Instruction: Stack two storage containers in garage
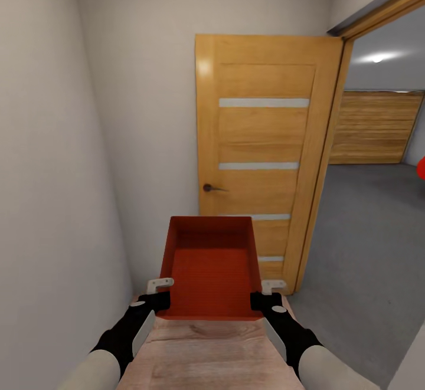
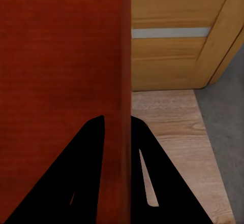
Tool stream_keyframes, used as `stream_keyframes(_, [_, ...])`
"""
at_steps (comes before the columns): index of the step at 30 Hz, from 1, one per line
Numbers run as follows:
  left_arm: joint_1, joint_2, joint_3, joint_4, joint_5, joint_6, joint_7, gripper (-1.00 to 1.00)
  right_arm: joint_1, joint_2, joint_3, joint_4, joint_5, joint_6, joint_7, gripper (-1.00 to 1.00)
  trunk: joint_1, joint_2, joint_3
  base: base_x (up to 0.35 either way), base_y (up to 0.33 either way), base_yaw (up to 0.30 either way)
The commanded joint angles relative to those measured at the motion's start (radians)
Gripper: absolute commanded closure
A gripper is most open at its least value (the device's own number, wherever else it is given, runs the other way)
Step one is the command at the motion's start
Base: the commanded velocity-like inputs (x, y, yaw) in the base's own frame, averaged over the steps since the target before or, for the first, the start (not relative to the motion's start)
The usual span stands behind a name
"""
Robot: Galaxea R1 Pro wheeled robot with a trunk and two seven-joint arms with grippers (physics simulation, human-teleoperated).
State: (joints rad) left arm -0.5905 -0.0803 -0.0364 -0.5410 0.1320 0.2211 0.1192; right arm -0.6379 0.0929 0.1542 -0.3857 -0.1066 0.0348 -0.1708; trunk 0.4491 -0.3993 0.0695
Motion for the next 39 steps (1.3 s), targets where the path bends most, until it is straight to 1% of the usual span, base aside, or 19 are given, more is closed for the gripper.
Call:
stream_keyframes(1, [0.000, 0.027, 0.026, -0.004, 0.001, 0.006, 0.013, 1.00, 0.000, -0.010, -0.010, -0.002, -0.010, 0.004, -0.010, 1.00, 0.001, -0.001, 0.000, 0.296, 0.000, 0.000])
stream_keyframes(5, [0.000, 0.027, 0.026, -0.007, 0.001, 0.005, 0.013, 1.00, 0.000, -0.010, -0.010, -0.002, -0.010, 0.004, -0.010, 1.00, 0.001, -0.001, 0.000, 0.152, 0.000, 0.000])
stream_keyframes(13, [0.000, 0.025, 0.026, -0.011, 0.001, 0.005, 0.013, 1.00, 0.000, -0.009, -0.010, -0.001, -0.010, 0.007, -0.010, 1.00, 0.001, -0.001, 0.000, 0.020, 0.000, -0.029])
stream_keyframes(39, [0.000, 0.025, 0.025, -0.013, 0.001, 0.005, 0.014, 1.00, 0.000, -0.009, -0.009, -0.002, -0.010, 0.010, -0.010, 1.00, 0.001, -0.001, 0.000, 0.000, 0.000, -0.262])
